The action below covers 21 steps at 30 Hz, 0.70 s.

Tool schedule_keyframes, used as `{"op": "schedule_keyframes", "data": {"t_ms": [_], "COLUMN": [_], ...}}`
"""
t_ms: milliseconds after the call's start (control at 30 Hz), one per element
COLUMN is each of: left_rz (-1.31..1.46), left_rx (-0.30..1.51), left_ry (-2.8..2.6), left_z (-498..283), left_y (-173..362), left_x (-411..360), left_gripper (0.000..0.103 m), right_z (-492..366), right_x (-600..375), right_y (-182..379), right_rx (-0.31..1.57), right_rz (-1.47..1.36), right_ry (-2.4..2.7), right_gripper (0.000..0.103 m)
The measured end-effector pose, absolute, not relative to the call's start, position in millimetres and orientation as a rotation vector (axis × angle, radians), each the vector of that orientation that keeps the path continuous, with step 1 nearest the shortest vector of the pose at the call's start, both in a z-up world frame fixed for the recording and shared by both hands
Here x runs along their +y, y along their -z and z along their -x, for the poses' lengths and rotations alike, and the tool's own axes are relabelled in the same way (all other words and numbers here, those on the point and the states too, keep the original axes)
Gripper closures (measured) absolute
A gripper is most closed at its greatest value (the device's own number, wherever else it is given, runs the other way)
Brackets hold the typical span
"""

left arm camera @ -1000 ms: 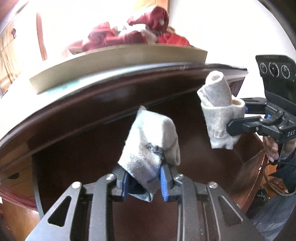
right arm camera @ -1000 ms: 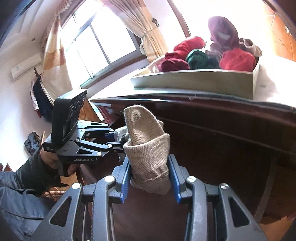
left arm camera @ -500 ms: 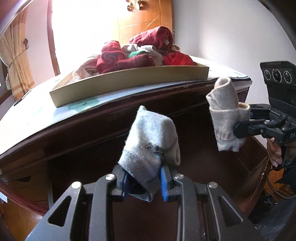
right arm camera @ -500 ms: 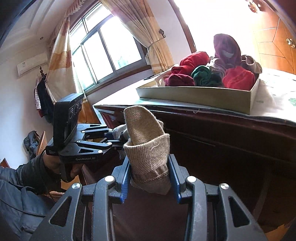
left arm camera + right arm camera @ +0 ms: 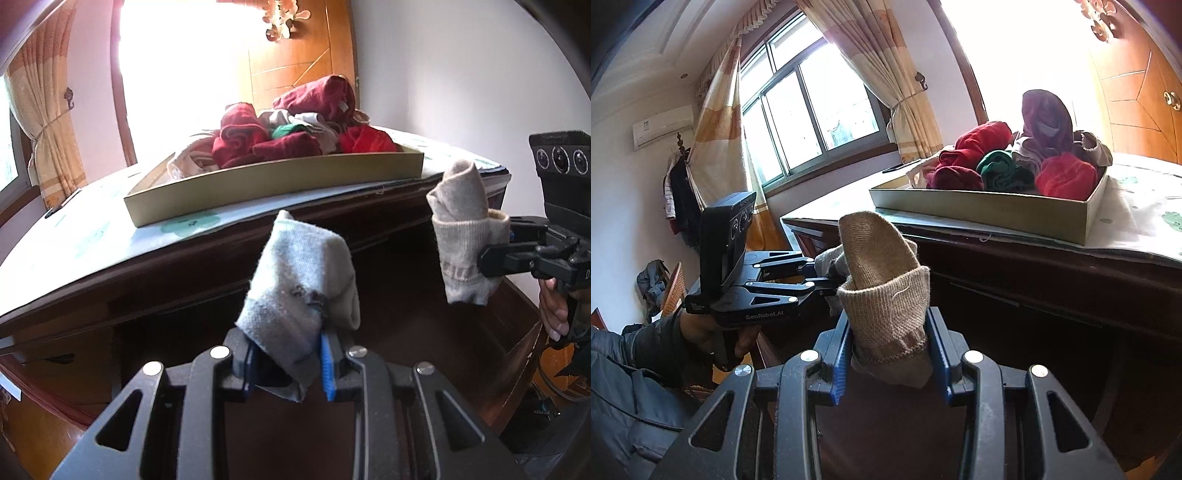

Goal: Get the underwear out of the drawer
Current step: 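Carry both held socks over the beige tray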

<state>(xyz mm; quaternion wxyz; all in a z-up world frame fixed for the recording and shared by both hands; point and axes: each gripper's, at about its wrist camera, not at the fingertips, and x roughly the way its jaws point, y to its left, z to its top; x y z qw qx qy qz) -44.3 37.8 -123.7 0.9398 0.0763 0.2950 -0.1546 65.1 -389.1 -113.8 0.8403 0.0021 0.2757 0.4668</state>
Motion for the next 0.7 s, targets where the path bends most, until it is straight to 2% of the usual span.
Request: {"op": "schedule_keyframes", "data": {"t_ms": [700], "left_rz": [-0.097], "left_rx": [0.436], "left_ry": [0.237], "left_z": [66.8], "left_y": [111.9], "left_x": [52.9], "left_gripper": [0.078], "right_z": [-47.3], "right_x": [-393.3], "right_y": [106.9], "right_rx": [0.442], "right_rz": [0.027], "right_ry": [-0.992], "right_gripper": [0.063]}}
